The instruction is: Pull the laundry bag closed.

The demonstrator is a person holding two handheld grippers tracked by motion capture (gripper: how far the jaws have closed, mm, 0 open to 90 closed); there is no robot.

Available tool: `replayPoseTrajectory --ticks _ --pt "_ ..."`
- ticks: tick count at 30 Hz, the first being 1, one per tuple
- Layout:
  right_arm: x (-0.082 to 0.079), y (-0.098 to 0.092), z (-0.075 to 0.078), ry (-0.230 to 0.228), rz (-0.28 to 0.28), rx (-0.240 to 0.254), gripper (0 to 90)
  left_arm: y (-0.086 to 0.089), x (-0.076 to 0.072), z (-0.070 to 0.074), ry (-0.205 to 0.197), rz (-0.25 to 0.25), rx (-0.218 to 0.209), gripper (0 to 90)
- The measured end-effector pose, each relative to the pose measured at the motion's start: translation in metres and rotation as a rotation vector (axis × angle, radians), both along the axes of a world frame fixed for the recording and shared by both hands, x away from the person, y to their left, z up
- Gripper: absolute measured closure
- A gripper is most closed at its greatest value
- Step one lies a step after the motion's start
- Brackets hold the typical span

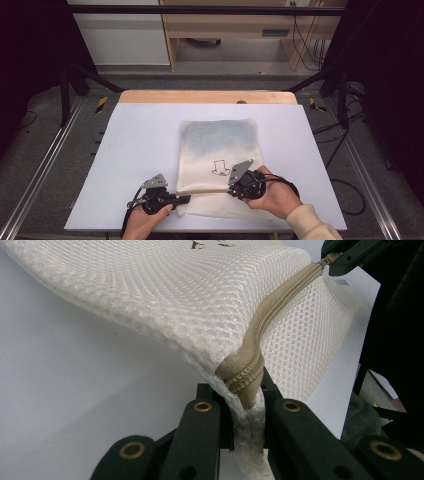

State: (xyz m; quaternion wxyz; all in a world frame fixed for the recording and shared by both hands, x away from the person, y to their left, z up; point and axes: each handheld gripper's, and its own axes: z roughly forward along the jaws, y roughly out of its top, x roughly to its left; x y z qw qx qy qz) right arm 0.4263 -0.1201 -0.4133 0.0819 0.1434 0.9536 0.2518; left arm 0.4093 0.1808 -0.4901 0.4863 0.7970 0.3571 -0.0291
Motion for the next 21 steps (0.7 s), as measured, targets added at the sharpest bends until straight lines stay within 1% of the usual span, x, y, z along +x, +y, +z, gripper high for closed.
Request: replayPoseTrajectory --ticks 10,21 --pt "-0.0003 -0.0065 0.0014 -0.003 -0.007 0.000 82.1 -0.0001 0.0001 -0.0004 0.001 0.002 -0.001 84.9" --pt "-0.0014 -0.0082 0.0019 -0.003 -0.010 0.004 82.1 -0.0001 -0.0001 -0.0001 0.000 0.000 -0.001 84.9"
